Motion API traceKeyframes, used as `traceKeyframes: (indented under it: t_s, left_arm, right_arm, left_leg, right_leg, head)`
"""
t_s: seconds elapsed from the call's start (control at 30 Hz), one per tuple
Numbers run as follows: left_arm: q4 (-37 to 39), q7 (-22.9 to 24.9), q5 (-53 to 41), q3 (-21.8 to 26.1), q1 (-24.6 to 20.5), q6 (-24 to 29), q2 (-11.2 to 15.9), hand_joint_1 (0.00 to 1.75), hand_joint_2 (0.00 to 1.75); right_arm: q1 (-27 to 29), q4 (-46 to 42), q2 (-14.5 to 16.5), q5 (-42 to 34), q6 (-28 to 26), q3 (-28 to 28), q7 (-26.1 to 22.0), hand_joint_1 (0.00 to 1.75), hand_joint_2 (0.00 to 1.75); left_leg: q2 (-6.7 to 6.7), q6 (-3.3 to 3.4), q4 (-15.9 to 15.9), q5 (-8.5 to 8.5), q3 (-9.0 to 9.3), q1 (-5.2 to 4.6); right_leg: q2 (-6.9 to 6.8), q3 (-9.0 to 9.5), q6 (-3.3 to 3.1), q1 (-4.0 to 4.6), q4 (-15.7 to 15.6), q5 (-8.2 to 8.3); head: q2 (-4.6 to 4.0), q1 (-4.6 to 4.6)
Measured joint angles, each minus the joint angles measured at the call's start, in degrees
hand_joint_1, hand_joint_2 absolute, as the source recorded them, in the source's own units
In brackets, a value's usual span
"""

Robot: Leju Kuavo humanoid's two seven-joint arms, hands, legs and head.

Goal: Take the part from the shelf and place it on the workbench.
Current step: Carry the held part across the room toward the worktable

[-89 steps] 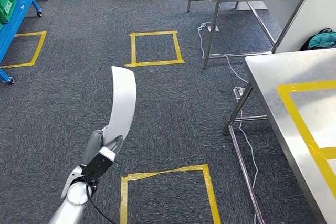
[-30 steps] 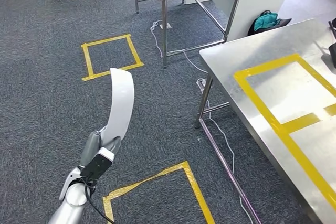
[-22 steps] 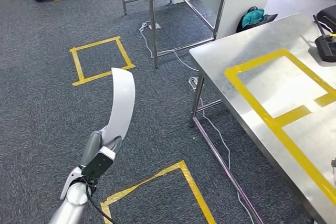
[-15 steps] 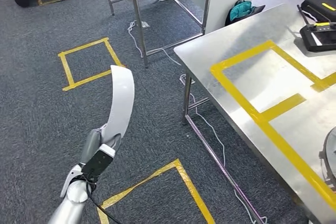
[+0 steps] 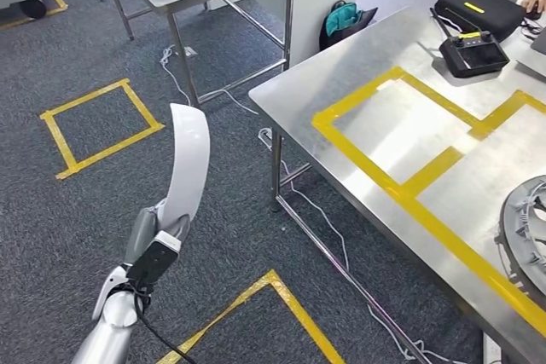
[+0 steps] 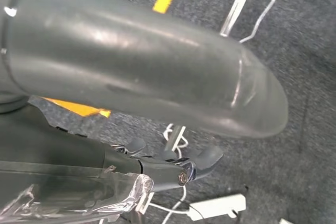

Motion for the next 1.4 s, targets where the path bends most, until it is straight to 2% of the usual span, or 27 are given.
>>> traceKeyframes:
  t_s: [0.07, 0.13, 0.17, 0.2, 0.23, 0.3, 0.33, 0.4, 0.47, 0.5, 0.57, 0.63, 0.7, 0.73, 0.83, 0.87, 0.9, 1.0, 1.03, 1.13, 1.17, 1.2, 1.23, 1.3, 1.33, 1.37, 1.4]
  left_arm:
    - [0.1, 0.0, 0.0, 0.1, -0.1, 0.2, 0.0, 1.75, 1.75]
    - [0.4, -0.1, 0.0, 0.2, -0.1, 0.2, 0.0, 1.75, 1.75]
    - [0.6, -0.1, 0.0, 0.2, -0.1, 0.2, 0.0, 1.75, 1.75]
    - [0.7, -0.1, 0.0, 0.2, -0.1, 0.2, 0.0, 1.75, 1.75]
    - [0.7, -0.1, 0.0, 0.2, -0.1, 0.3, 0.0, 1.75, 1.75]
    - [0.8, -0.2, -0.1, 0.2, -0.2, 0.3, 0.0, 1.75, 1.75]
    - [0.8, -0.2, -0.1, 0.2, -0.3, 0.4, 0.0, 1.75, 1.75]
    - [0.9, -0.2, -0.1, 0.1, -0.3, 0.5, 0.0, 1.75, 1.75]
    - [0.9, -0.3, -0.3, 0.0, -0.4, 0.6, 0.0, 1.75, 1.75]
    - [0.9, -0.3, -0.3, 0.0, -0.6, 0.7, 0.0, 1.75, 1.75]
    - [0.9, -0.3, -0.4, 0.0, -0.7, 0.8, 0.0, 1.75, 1.75]
    - [1.0, -0.3, -0.4, 0.0, -0.6, 0.9, 0.0, 1.75, 1.75]
    - [1.0, -0.5, -0.4, 0.0, -0.4, 1.0, 0.1, 1.75, 1.75]
    - [1.0, -0.7, -0.4, 0.0, -0.4, 1.1, 0.1, 1.75, 1.75]
    - [1.1, -1.3, -0.4, 0.0, -0.4, 1.2, 0.3, 1.75, 1.75]
    - [1.1, -1.4, -0.3, 0.0, -0.3, 1.2, 0.4, 1.75, 1.75]
    - [1.1, -1.5, -0.3, 0.0, -0.3, 1.2, 0.4, 1.75, 1.75]
    - [1.2, -1.9, -0.2, 0.1, -0.4, 1.3, 0.4, 1.75, 1.75]
    - [1.2, -2.1, -0.2, 0.1, -0.5, 1.3, 0.4, 1.75, 1.75]
    - [1.2, -2.2, -0.2, 0.1, -0.4, 1.2, 0.4, 1.75, 1.75]
    - [1.2, -2.3, -0.2, 0.1, -0.4, 1.2, 0.4, 1.75, 1.75]
    - [1.3, -2.3, -0.2, 0.1, -0.3, 1.2, 0.4, 1.75, 1.75]
    - [1.3, -2.3, -0.2, 0.1, -0.3, 1.2, 0.4, 1.75, 1.75]
    - [1.3, -2.5, -0.3, 0.1, -0.3, 1.2, 0.4, 1.75, 1.75]
    - [1.3, -2.6, -0.4, 0.1, -0.3, 1.2, 0.4, 1.75, 1.75]
    - [1.3, -2.8, -0.5, 0.1, -0.3, 1.2, 0.5, 1.75, 1.75]
    - [1.3, -3.0, -0.7, 0.1, -0.3, 1.3, 0.5, 1.75, 1.75]
  right_arm:
    - [-0.4, 1.1, -0.3, 0.5, -0.1, 0.0, 0.5, 0.0, 0.0]
    - [-0.5, 2.1, -0.6, 0.9, -0.2, -0.1, 0.8, 0.0, 0.0]
    - [-0.4, 2.5, -0.8, 0.9, -0.3, -0.1, 0.9, 0.0, 0.0]
    - [-0.3, 2.8, -0.9, 1.1, -0.5, -0.1, 1.0, 0.0, 0.0]
    - [-0.2, 3.2, -1.0, 1.2, -0.5, -0.2, 0.9, 0.0, 0.0]
    - [-0.2, 3.8, -1.3, 1.7, -0.6, -0.3, 0.7, 0.0, 0.0]
    - [-0.4, 4.1, -1.4, 1.9, -0.6, -0.3, 0.6, 0.0, 0.0]
    - [-0.6, 4.5, -1.6, 2.3, -0.6, -0.4, 0.3, 0.0, 0.0]
    - [-0.7, 4.8, -1.7, 2.6, -0.6, -0.6, 0.1, 0.0, 0.0]
    - [-0.8, 4.9, -1.8, 2.7, -0.6, -0.6, 0.1, 0.0, 0.0]
    - [-1.1, 5.0, -2.0, 2.8, -0.6, -0.7, 0.0, 0.0, 0.0]
    - [-1.2, 5.2, -2.1, 2.9, -0.6, -0.9, 0.0, 0.0, 0.0]
    - [-1.2, 5.5, -2.1, 3.3, -0.4, -1.0, -0.1, 0.0, 0.0]
    - [-1.2, 5.6, -2.1, 3.6, -0.2, -1.1, -0.2, 0.0, 0.0]
    - [-1.2, 6.0, -2.2, 4.2, 0.2, -1.3, -0.4, 0.0, 0.0]
    - [-1.2, 6.1, -2.3, 4.3, 0.3, -1.4, -0.4, 0.0, 0.0]
    - [-1.2, 6.3, -2.4, 4.5, 0.3, -1.5, -0.5, 0.0, 0.0]
    - [-1.2, 6.6, -2.6, 5.1, 0.6, -1.6, -0.5, 0.0, 0.0]
    - [-1.4, 6.7, -2.7, 5.2, 0.7, -1.6, -0.5, 0.0, 0.0]
    - [-1.7, 7.1, -2.8, 5.3, 0.9, -1.6, -0.6, 0.0, 0.0]
    - [-1.6, 7.2, -2.9, 5.3, 0.9, -1.6, -0.6, 0.0, 0.0]
    - [-1.5, 7.3, -3.0, 5.4, 0.9, -1.7, -0.6, 0.0, 0.0]
    - [-1.4, 7.4, -3.1, 5.5, 0.9, -1.7, -0.6, 0.0, 0.0]
    - [-1.4, 7.5, -3.2, 5.8, 0.9, -1.8, -0.6, 0.0, 0.0]
    - [-1.4, 7.7, -3.2, 6.0, 0.9, -1.9, -0.6, 0.0, 0.0]
    - [-1.5, 7.8, -3.3, 6.3, 1.0, -1.9, -0.6, 0.0, 0.0]
    - [-1.4, 8.0, -3.3, 6.6, 1.0, -2.0, -0.7, 0.0, 0.0]
  left_leg:
    - [0.7, 0.72, -0.1, -0.69, 1.01, -0.26]
    - [1.46, 1.11, -0.1, -1.6, 1.86, -0.63]
    - [1.79, 1.19, -0.1, -2.11, 2.42, -0.8]
    - [2.08, 1.23, -0.1, -2.67, 3.12, -0.93]
    - [2.37, 1.21, -0.1, -3.3, 3.98, -1.03]
    - [2.99, 1.01, -0.1, -4.59, 5.58, -1.18]
    - [3.25, 0.78, -0.2, -5.1, 6.08, -1.24]
    - [3.67, 0.12, -0.5, -5.64, 6.73, -1.27]
    - [3.73, -0.48, 0.0, -5.64, 7.07, -1.19]
    - [3.41, -0.74, 1.4, -5.47, 6.52, -1.14]
    - [2.54, -1.31, 7.5, -6.2, 2.78, -0.97]
    - [2.08, -1.79, 14.3, -9.1, -2.52, -0.8]
    - [2.0, -2.03, 15.9, -10.74, -5.74, -0.7]
    - [1.98, -2.12, 14.2, -9.72, -6.06, -0.66]
    - [1.65, -2.3, 4.2, -0.44, -4.59, -0.23]
    - [1.56, -2.15, 1.9, 1.9, -4.26, -0.14]
    - [1.51, -1.84, 0.9, 2.99, -4.21, -0.09]
    - [1.67, -0.38, 0.6, 2.85, -3.43, -0.06]
    - [1.75, 0.05, 0.6, 2.6, -2.98, -0.03]
    - [2.08, 0.66, 0.5, 1.52, -1.82, -0.16]
    - [2.17, 0.71, 0.5, 1.12, -1.41, -0.23]
    - [2.27, 0.72, 0.6, 0.71, -0.9, -0.28]
    - [2.38, 0.68, 0.6, 0.3, -0.31, -0.29]
    - [2.77, 0.38, 0.6, -0.62, 1.05, -0.32]
    - [2.98, 0.13, 0.6, -1.03, 1.57, -0.38]
    - [3.23, -0.19, 0.6, -1.4, 1.89, -0.48]
    - [3.47, -0.56, 0.7, -1.59, 2.06, -0.58]
  right_leg:
    - [-2.74, -3.23, 0.11, 0.22, 5.7, -2.13]
    - [-3.7, -8.2, 0.12, 0.33, 12.9, -4.29]
    - [-3.78, -9.89, 0.08, 0.38, 14.6, -4.32]
    - [-3.81, -10.54, -0.02, 0.45, 14.1, -3.31]
    - [-3.95, -10.07, -0.24, 0.55, 11.5, -1.17]
    - [-5.14, -7.87, -0.89, 0.99, 4.1, 3.79]
    - [-5.74, -6.94, -1.26, 1.29, 1.5, 5.03]
    - [-5.95, -6.36, -1.8, 1.82, 0.1, 5.21]
    - [-5.1, -5.41, -2.35, 1.71, -0.5, 5.19]
    - [-4.75, -4.75, -2.62, 1.49, -0.8, 4.98]
    - [-4.06, -3.4, -3.03, 1.17, -1.3, 4.42]
    - [-3.27, -2.26, -3.22, 1.0, -1.4, 3.54]
    - [-2.47, -0.87, -3.15, 0.76, -1.4, 2.47]
    - [-2.1, -0.05, -3.02, 0.6, -1.4, 1.89]
    - [-1.16, 1.99, -2.13, 0.37, -1.3, -0.09]
    - [-0.95, 2.18, -1.72, 0.41, -1.3, -0.77]
    - [-0.82, 2.38, -1.27, 0.48, -1.1, -1.12]
    - [-1.4, 2.51, -0.22, 0.44, 0.1, -1.28]
    - [-2.01, 1.52, -0.03, 0.46, 1.9, -1.59]
    - [-3.62, -4.92, 0.24, 0.52, 12.0, -5.56]
    - [-3.77, -6.86, 0.26, 0.52, 14.3, -6.9]
    - [-3.82, -7.91, 0.27, 0.53, 14.6, -7.13]
    - [-3.88, -8.01, 0.25, 0.53, 13.0, -5.98]
    - [-4.98, -6.25, 0.12, 0.57, 5.8, -0.28]
    - [-5.61, -5.41, -0.1, 0.62, 2.7, 1.81]
    - [-6.07, -4.71, -0.41, 0.73, 0.7, 3.37]
    - [-6.12, -4.7, -0.78, 0.85, 0.0, 3.86]
  head:
    - [0.0, 0.38]
    - [-0.01, 0.54]
    - [-0.01, 0.56]
    - [-0.01, 0.57]
    - [-0.01, 0.58]
    - [-0.01, 0.52]
    - [-0.01, 0.45]
    - [-0.01, 0.31]
    - [-0.01, 0.28]
    - [-0.01, 0.22]
    - [-0.01, 0.12]
    - [-0.01, 0.1]
    - [-0.01, 0.09]
    - [-0.01, 0.08]
    - [-0.01, -0.16]
    - [-0.01, -0.23]
    - [-0.01, -0.3]
    - [0.0, -0.12]
    - [0.01, 0.0]
    - [0.02, 0.34]
    - [0.02, 0.38]
    - [0.01, 0.4]
    - [0.01, 0.43]
    - [0.01, 0.52]
    - [0.02, 0.54]
    - [0.02, 0.54]
    - [0.01, 0.53]
